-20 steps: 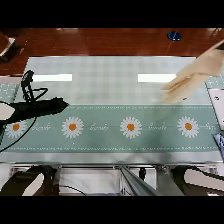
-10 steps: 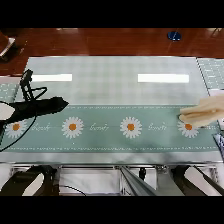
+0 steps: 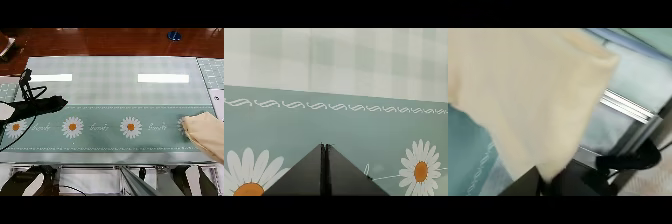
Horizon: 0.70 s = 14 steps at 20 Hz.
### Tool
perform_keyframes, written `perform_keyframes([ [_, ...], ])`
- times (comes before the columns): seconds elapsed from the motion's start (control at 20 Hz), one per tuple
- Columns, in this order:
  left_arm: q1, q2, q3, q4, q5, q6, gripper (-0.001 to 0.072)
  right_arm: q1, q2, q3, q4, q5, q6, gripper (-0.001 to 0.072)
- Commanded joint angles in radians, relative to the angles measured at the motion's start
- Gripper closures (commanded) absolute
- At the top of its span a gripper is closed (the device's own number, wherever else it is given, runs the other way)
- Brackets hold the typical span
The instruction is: Fold the shirts.
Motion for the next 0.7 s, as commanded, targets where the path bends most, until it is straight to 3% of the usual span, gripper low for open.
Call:
perform_keyframes([
  [0.0, -0.001, -0.001, 0.0, 0.0, 0.002, 0.0, 0.0691, -0.024, 0.064, -0.132, -0.201, -0.037, 0.04, 0.0316],
  [0.25, 0.008, -0.01, 0.046, 0.001, 0.043, 0.037, 0.0691, -0.024, -0.034, -0.045, -0.037, -0.111, 0.007, 0.0321],
  [0.3, 0.014, -0.018, 0.084, 0.001, 0.044, 0.038, 0.0691, -0.024, -0.073, 0.008, 0.054, -0.136, 0.0, 0.0423],
  [0.35, 0.024, -0.03, 0.137, 0.002, 0.043, 0.039, 0.0691, -0.024, -0.113, 0.065, 0.176, -0.164, -0.041, 0.0618],
  [0.4, 0.032, -0.045, 0.195, 0.001, 0.043, 0.052, 0.0691, -0.019, -0.156, 0.127, 0.348, -0.2, -0.096, 0.069],
  [0.5, 0.031, -0.097, 0.348, 0.0, 0.039, 0.061, 0.0691, 0.068, -0.227, 0.239, 0.622, -0.307, -0.146, 0.069],
  [0.65, -0.017, -0.2, 0.578, 0.0, 0.004, 0.061, 0.0691, 0.374, -0.275, 0.318, 0.739, -0.554, -0.198, 0.069],
])
